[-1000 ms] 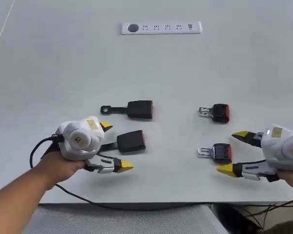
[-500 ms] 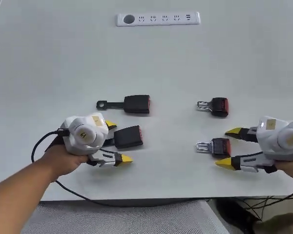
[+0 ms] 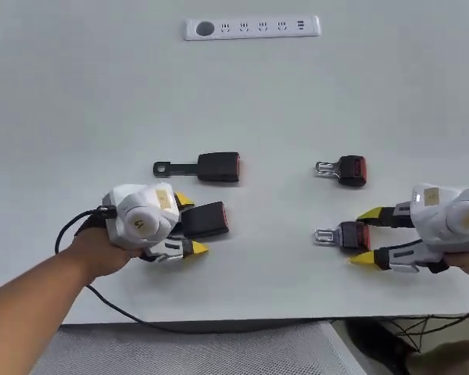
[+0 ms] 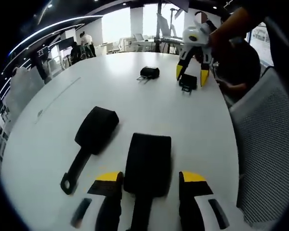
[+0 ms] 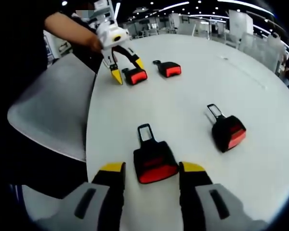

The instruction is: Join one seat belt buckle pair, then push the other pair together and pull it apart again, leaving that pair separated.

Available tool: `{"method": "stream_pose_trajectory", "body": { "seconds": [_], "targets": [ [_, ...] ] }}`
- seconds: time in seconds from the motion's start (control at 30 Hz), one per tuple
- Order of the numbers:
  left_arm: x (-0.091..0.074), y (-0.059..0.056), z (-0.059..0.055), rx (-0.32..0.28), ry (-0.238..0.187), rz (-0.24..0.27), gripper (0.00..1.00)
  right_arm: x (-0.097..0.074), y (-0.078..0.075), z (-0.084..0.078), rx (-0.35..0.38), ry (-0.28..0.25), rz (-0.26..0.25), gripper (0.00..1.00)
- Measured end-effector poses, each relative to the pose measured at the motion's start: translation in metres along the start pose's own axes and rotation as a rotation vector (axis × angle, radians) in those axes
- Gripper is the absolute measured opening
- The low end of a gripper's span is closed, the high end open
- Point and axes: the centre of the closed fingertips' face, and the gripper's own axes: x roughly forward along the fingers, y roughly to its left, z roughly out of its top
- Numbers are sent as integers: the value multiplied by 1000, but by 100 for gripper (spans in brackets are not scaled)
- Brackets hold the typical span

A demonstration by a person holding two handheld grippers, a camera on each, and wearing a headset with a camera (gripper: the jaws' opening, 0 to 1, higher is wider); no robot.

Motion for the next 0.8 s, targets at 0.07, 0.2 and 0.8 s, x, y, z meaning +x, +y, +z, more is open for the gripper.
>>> {"method": "stream_pose_trajectory", "body": {
  "seconds": [0.07, 0.2, 0.8],
  "targets": [
    [0, -1, 0, 10, -1, -5, 46, 0, -2, -1, -15, 9, -4, 43],
    [0, 3, -2, 23, 3, -15, 40, 1, -5, -2, -72, 29, -18, 39],
    [-3, -1, -8, 234, 109, -185, 34, -1, -7, -4, -84, -25, -2, 35]
  ]
}}
